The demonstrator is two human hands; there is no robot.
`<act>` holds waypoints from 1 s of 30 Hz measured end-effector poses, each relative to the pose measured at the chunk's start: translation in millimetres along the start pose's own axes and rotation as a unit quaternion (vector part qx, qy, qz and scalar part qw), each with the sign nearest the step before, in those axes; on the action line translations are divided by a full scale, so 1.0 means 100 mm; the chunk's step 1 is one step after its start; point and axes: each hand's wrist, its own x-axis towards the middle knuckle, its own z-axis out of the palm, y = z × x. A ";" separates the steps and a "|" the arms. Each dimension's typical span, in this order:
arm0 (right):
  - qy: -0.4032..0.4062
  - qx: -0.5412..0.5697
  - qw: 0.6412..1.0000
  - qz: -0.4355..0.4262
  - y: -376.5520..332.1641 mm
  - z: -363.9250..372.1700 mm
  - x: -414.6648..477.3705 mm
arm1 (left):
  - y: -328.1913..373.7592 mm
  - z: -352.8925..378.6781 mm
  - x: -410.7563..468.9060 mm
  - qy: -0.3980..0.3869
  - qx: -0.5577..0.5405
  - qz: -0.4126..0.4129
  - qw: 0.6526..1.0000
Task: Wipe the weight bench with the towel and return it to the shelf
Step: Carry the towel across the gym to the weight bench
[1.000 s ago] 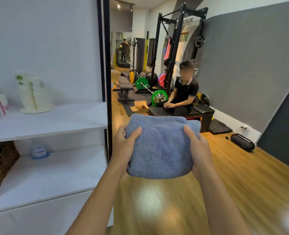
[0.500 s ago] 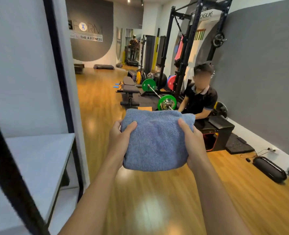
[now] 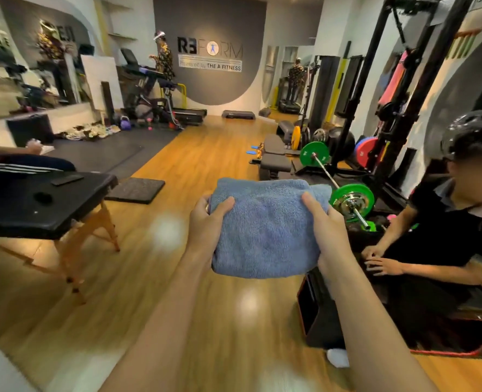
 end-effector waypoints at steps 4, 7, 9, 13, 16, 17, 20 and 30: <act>-0.008 -0.005 1.000 0.006 0.22 0.34 1.57 | -0.38 0.39 1.51 0.014 0.000 0.006 1.000; -0.008 -0.012 1.000 0.015 0.26 0.56 2.71 | -0.53 0.70 2.59 0.020 -0.001 0.007 1.000; -0.009 -0.016 1.000 0.016 0.29 0.70 3.45 | -0.63 0.91 3.28 0.021 0.007 0.008 1.000; -0.025 -0.002 1.000 0.009 0.49 0.97 5.02 | -0.96 1.36 4.75 0.025 0.023 0.020 0.999; -0.034 0.014 0.999 0.008 0.70 1.19 6.27 | -1.25 1.69 5.91 0.035 0.028 0.024 0.999; -0.038 0.018 0.999 0.009 0.76 1.27 6.68 | -1.32 1.80 6.29 0.039 0.031 0.024 0.998; -0.052 0.031 0.998 0.019 0.86 1.57 7.86 | -1.48 2.07 7.43 0.052 0.038 0.021 0.998; -0.056 0.032 0.998 0.023 1.52 2.88 11.59 | -2.34 2.51 11.32 0.065 0.045 0.013 0.997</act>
